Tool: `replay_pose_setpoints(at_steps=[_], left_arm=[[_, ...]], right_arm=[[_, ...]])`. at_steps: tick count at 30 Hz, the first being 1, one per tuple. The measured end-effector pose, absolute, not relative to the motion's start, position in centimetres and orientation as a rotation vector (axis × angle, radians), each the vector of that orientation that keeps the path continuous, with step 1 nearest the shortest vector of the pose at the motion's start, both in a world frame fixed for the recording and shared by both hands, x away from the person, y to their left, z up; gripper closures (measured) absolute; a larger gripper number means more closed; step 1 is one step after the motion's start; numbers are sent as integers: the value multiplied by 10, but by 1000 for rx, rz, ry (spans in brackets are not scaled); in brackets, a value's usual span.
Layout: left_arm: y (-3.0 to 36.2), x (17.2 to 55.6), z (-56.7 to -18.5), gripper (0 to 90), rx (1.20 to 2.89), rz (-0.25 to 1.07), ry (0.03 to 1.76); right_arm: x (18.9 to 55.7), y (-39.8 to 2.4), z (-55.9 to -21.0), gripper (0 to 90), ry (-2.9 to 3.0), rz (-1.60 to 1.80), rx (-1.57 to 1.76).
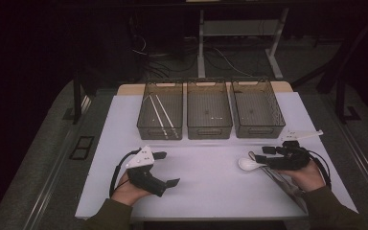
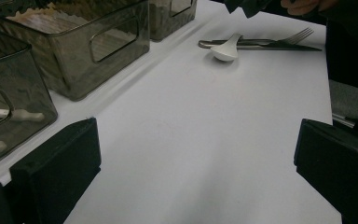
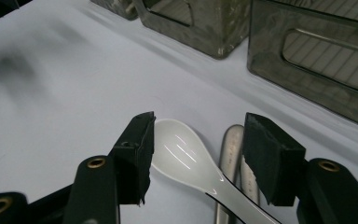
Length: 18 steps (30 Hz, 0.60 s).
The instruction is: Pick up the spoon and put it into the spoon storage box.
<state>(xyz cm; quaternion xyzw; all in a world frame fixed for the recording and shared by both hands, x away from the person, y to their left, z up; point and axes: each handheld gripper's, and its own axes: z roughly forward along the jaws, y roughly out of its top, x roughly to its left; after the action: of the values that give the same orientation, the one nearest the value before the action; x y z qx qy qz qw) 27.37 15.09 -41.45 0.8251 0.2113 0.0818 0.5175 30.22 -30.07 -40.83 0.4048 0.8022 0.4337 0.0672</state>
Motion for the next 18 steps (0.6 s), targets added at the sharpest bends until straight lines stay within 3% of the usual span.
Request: replay_pose_setpoints(at_steps=[18], left_arm=[[150,274,-415,0,1984,198,506]], right_arm=[[304,-272,-419,413,2515,1263,1116]])
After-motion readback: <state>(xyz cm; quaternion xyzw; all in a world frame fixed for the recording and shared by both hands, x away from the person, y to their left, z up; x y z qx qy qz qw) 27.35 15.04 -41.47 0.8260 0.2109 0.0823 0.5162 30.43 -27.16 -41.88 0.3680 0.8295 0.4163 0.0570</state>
